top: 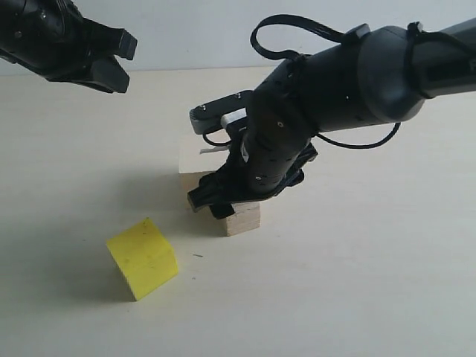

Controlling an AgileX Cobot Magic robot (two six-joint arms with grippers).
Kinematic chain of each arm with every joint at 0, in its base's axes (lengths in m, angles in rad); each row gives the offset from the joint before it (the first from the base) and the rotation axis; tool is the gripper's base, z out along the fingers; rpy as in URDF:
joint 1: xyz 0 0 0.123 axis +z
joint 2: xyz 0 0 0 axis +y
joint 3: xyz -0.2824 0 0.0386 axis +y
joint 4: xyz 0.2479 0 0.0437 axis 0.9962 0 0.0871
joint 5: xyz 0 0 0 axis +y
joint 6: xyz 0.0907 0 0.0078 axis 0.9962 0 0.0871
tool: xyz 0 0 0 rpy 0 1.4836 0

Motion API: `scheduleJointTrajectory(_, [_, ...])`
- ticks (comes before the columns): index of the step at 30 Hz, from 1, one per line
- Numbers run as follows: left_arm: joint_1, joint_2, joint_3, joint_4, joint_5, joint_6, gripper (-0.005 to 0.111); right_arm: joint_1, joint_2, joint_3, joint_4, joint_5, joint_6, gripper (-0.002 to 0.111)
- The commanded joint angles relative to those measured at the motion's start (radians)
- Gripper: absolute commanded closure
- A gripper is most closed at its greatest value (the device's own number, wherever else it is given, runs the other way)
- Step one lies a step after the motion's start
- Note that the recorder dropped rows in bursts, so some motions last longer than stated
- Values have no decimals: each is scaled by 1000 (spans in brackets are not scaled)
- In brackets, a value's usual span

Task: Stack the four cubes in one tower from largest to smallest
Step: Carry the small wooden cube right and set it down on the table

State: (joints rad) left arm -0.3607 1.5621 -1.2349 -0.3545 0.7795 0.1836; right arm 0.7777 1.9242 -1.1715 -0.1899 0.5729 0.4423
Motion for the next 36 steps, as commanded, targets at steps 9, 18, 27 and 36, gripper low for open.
scheduleJointTrajectory(9, [2, 1, -10, 5, 1, -2, 88, 2, 51, -11, -2, 53, 5, 87])
scheduleJointTrajectory(18, [2, 1, -10, 5, 1, 0, 88, 0, 26, -11, -265, 288, 110, 108])
scheduleJointTrajectory(27, [2, 1, -10, 5, 20, 0, 88, -178, 14, -11, -366, 256, 164, 108])
scheduleJointTrajectory(36, [2, 1, -10, 5, 33, 0, 88, -400, 14, -11, -276, 196, 37, 108])
